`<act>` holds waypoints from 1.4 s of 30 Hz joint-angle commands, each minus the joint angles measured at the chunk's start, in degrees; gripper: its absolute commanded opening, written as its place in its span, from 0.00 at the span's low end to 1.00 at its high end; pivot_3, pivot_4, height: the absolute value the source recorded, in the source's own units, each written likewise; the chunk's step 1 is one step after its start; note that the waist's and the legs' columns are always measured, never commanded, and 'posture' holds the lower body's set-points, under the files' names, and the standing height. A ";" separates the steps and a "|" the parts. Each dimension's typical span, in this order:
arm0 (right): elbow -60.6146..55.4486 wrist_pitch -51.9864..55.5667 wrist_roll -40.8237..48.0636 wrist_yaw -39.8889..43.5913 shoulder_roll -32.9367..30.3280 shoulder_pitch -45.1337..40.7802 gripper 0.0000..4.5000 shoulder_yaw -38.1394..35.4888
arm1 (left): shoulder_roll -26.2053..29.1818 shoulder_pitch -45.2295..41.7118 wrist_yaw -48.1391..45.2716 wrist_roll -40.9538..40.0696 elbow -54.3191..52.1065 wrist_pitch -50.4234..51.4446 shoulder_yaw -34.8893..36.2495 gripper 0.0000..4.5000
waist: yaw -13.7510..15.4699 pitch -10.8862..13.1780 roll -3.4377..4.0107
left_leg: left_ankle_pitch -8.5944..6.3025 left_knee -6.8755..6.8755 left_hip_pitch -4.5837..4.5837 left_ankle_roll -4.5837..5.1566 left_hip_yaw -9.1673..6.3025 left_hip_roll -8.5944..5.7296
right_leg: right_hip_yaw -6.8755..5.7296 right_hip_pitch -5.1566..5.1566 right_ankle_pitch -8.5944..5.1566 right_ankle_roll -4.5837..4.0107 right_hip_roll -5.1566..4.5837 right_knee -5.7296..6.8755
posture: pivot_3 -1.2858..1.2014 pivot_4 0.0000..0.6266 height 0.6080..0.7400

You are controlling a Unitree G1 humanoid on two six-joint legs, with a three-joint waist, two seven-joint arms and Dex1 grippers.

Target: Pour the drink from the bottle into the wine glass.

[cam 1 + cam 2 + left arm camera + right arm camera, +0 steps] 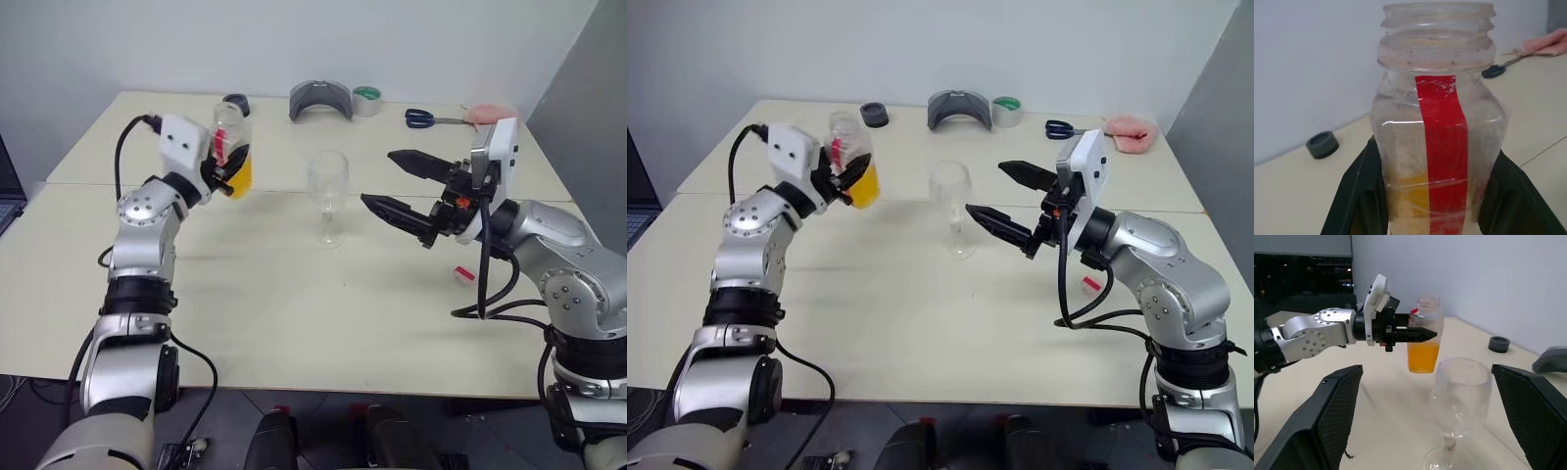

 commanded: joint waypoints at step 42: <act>-2.63 -5.68 -8.56 -5.92 6.32 2.87 1.00 1.59 | 3.13 -24.82 -3.16 27.33 29.13 -43.24 -17.94 0.39 | 0.03 0.00 0.00 | 0.00 0.00 -0.03 0.01 0.07 -0.01 | 0.04 -0.04 0.00 0.00 0.01 0.00 | 0.52 0.24 1.00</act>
